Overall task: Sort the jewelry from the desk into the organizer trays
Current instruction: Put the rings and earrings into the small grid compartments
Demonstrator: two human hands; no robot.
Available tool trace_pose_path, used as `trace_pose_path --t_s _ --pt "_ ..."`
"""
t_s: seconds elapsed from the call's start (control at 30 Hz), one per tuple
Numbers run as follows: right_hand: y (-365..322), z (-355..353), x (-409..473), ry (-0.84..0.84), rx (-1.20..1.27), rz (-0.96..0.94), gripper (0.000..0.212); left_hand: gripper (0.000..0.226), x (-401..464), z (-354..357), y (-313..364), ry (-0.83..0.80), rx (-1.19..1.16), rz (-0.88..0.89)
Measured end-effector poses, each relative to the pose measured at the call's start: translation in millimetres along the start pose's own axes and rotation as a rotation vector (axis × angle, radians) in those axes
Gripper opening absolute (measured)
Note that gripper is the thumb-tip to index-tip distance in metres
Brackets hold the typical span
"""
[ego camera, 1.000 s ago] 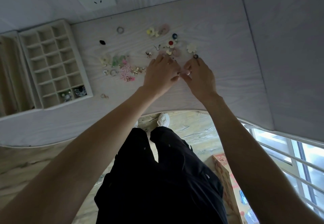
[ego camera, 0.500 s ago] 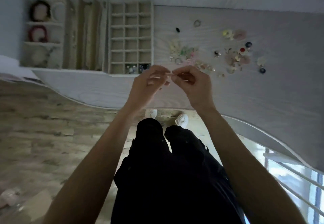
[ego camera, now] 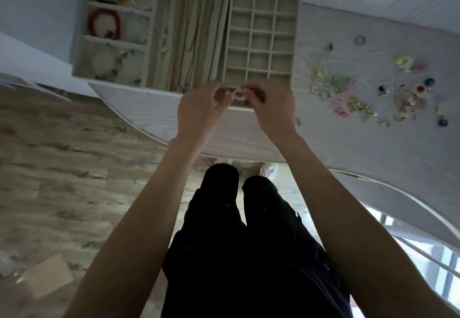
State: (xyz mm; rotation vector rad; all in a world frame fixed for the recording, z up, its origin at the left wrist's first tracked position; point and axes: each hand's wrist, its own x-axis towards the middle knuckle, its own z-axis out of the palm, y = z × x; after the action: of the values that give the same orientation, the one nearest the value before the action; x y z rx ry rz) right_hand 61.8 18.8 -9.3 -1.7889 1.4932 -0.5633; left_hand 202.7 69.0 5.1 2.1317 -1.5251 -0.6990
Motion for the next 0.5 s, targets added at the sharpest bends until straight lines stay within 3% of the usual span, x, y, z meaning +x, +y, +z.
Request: trace_pose_path --t_s 0.2,0.37,0.5 --pt "-5 9 4 0.054 -0.153 -0.062 0.019 0.027 4 4 -16 -0.023 0.057 0.082" --pt "-1 -8 -6 0.217 -0.159 -0.141 0.021 0.020 -11 -6 -24 0.122 0.006 0.139" --pt "0 -6 -14 0.158 -0.276 -0.295 0.021 0.017 -15 -5 -28 0.109 0.068 0.139"
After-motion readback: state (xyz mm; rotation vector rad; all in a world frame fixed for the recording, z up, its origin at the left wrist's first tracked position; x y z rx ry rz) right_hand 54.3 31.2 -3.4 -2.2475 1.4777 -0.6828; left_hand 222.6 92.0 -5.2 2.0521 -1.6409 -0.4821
